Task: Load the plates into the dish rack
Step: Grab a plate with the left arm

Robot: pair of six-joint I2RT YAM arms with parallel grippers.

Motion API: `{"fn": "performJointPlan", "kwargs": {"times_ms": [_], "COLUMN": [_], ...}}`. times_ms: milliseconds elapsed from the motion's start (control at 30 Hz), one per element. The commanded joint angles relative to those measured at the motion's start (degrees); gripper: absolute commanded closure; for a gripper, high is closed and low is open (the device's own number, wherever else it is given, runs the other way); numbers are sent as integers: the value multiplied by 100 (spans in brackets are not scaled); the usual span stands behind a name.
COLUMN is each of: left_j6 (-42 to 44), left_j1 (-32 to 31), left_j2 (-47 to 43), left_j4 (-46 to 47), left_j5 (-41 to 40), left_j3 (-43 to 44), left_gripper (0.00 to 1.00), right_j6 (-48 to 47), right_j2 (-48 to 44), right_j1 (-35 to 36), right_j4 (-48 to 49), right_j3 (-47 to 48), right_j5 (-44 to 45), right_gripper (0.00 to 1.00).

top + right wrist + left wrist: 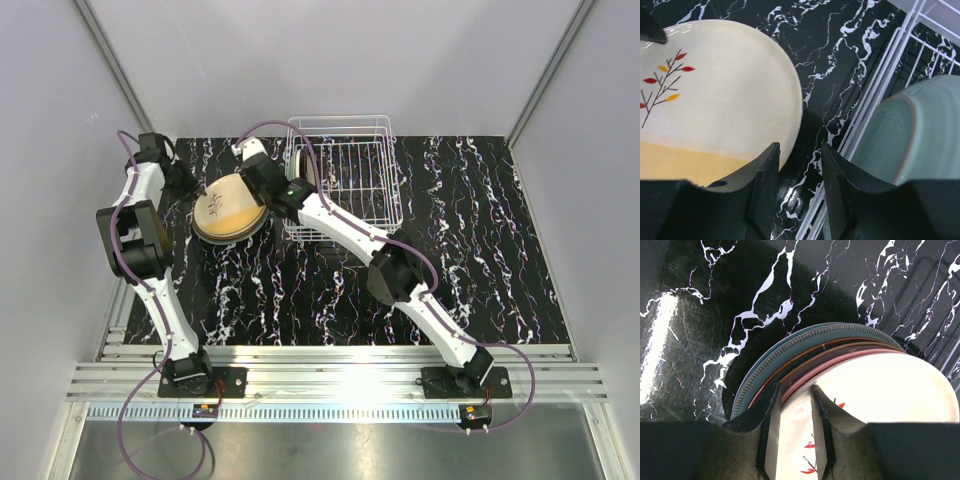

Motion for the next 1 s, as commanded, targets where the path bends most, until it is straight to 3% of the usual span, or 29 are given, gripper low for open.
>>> {"fn": "performJointPlan", "kwargs": {"times_ms": [0, 533, 967], "left_j6": [-121, -156, -86], "left_j1": [-128, -128, -119], "left_j2": [76, 129, 103], "left_j4": [-240, -223, -285], "left_j5": [288, 350, 95], "left_j3": [45, 1, -121], "left_gripper": [75, 90, 90], "right_j6": [564, 1426, 1392], "right_j2": [-282, -1, -35], "right_j1": [16, -81, 50], "right_j4": [-155, -138, -252], "right_j3": [335, 247, 90], "right_j5": [578, 68, 147], "right_gripper": [55, 57, 55]}}
